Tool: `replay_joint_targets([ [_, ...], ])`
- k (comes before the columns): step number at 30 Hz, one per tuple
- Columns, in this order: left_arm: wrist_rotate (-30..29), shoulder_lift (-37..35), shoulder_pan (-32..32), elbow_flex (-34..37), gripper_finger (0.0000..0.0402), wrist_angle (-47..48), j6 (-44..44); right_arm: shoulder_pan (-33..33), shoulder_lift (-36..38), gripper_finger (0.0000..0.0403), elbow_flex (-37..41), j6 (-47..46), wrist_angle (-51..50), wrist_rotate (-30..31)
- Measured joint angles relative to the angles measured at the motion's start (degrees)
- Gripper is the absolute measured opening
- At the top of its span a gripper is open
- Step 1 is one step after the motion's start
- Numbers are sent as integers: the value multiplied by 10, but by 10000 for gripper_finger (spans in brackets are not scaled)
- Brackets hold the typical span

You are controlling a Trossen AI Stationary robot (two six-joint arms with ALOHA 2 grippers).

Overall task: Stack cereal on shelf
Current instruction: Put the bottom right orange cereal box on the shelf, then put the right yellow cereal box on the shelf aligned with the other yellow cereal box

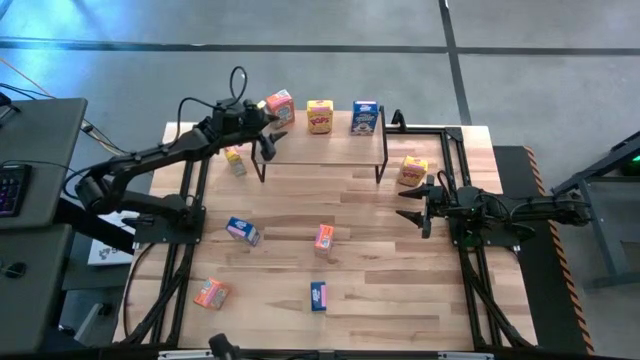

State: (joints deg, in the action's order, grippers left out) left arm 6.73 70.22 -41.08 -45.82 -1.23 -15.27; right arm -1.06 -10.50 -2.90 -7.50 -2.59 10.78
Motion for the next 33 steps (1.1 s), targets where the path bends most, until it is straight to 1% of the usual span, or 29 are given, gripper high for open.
replay_joint_targets([
  [11,-58,2,0,0,239,5,1,0,0,271,0,0,0,0],
  [21,-62,-1,-5,0,239,20,7,0,0,271,0,0,0,0],
  [27,-60,-37,9,0,239,37,17,0,0,271,0,0,0,0],
  [33,-59,-80,47,0,239,72,28,0,0,271,0,0,0,0],
])
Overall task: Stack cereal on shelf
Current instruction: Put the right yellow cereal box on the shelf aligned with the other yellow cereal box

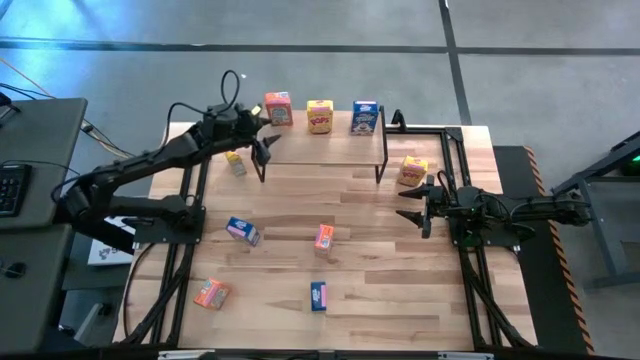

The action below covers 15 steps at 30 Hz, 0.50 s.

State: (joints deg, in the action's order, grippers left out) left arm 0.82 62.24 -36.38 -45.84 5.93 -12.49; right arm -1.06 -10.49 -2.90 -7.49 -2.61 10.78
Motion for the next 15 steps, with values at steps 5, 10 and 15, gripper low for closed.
replay_joint_targets([
  [5,0,-29,39,0,239,20,5,0,0,271,0,0,0,0],
  [10,0,-52,83,0,239,20,24,0,0,271,0,0,0,0],
  [15,0,-60,129,0,239,19,45,0,0,271,0,0,0,0],
])
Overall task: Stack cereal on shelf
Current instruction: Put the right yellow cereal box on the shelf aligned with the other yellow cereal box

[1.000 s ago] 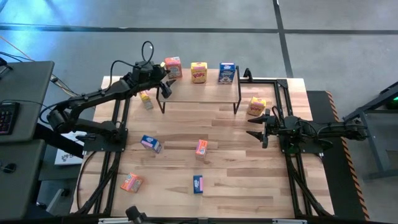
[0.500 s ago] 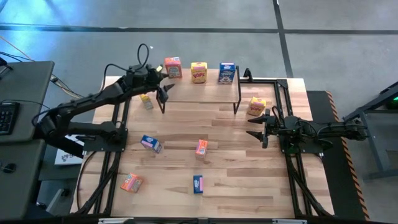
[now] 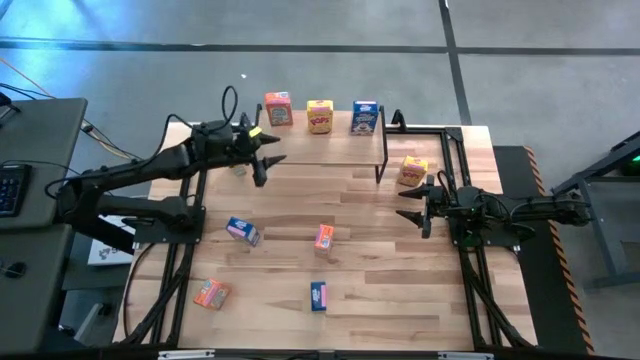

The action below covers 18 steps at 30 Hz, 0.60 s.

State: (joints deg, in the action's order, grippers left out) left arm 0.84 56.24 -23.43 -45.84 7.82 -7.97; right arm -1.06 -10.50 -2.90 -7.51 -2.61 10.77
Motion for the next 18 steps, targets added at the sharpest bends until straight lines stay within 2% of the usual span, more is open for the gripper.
replay_joint_targets([
  [7,0,0,70,0,239,-11,43,0,0,271,0,0,0,0],
  [13,-5,1,126,0,239,-59,59,0,0,271,0,0,-1,0],
  [18,-45,1,166,0,239,-93,64,0,0,271,0,0,-2,0],
])
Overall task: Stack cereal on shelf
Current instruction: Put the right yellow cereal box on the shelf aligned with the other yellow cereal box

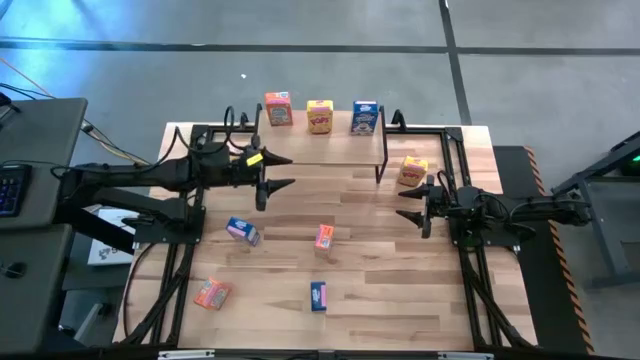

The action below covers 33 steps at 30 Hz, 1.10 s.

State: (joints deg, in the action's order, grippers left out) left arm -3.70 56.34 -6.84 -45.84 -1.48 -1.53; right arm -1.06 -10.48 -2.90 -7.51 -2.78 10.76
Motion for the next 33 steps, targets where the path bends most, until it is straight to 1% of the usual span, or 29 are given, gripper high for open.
replay_joint_targets([
  [4,-33,8,28,0,239,-9,0,0,0,271,0,0,0,0],
  [9,-40,25,60,0,239,-21,10,0,0,271,0,0,0,0],
  [14,-60,43,88,0,239,-23,39,0,0,271,0,0,0,0],
  [18,-84,51,109,0,239,-21,45,0,0,271,0,0,0,0],
  [24,-122,54,137,0,239,-32,48,0,0,271,0,-40,0,-2],
  [27,-137,54,149,0,239,-32,64,0,0,271,0,-39,0,-2],
  [29,-141,54,156,0,239,-32,72,0,0,271,0,-32,0,-1],
  [33,-142,54,166,0,239,-32,75,0,0,271,0,-27,0,20],
])
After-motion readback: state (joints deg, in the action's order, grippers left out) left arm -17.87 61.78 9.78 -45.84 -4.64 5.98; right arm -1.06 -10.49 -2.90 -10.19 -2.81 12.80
